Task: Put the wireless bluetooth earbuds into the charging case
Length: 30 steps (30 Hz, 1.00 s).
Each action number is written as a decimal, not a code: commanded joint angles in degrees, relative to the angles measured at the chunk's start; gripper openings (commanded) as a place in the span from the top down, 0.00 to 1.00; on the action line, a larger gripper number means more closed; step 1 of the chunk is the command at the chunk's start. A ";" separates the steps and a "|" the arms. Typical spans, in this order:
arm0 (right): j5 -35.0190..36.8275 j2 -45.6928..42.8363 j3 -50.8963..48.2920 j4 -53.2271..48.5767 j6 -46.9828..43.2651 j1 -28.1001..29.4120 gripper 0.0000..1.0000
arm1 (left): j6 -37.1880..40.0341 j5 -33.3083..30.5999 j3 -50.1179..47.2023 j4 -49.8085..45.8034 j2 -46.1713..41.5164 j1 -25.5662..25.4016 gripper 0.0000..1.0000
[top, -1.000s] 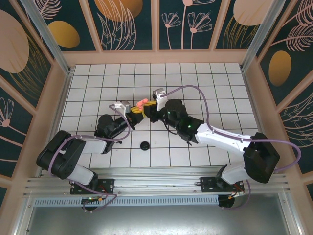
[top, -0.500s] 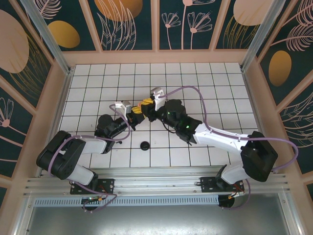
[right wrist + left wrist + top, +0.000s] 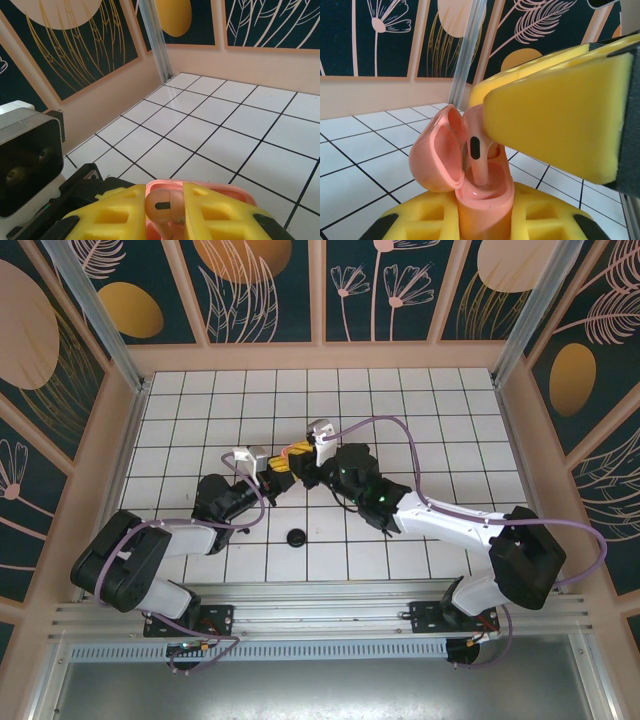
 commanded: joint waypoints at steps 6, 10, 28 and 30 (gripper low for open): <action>3.11 -0.75 -0.07 -0.34 -1.63 0.18 0.79 | 2.18 0.97 0.12 2.10 -2.37 -0.43 0.91; 3.61 -1.67 -0.93 -0.23 -1.50 0.18 0.79 | 2.42 0.89 0.12 1.93 -2.49 -0.48 0.91; 2.06 -3.61 -3.44 -2.68 -2.82 0.18 0.79 | 3.46 0.76 0.39 0.72 -3.60 -0.48 0.91; 1.63 -4.00 -3.84 -3.16 -2.95 0.23 0.79 | 3.87 0.79 0.45 0.36 -3.78 -0.49 0.91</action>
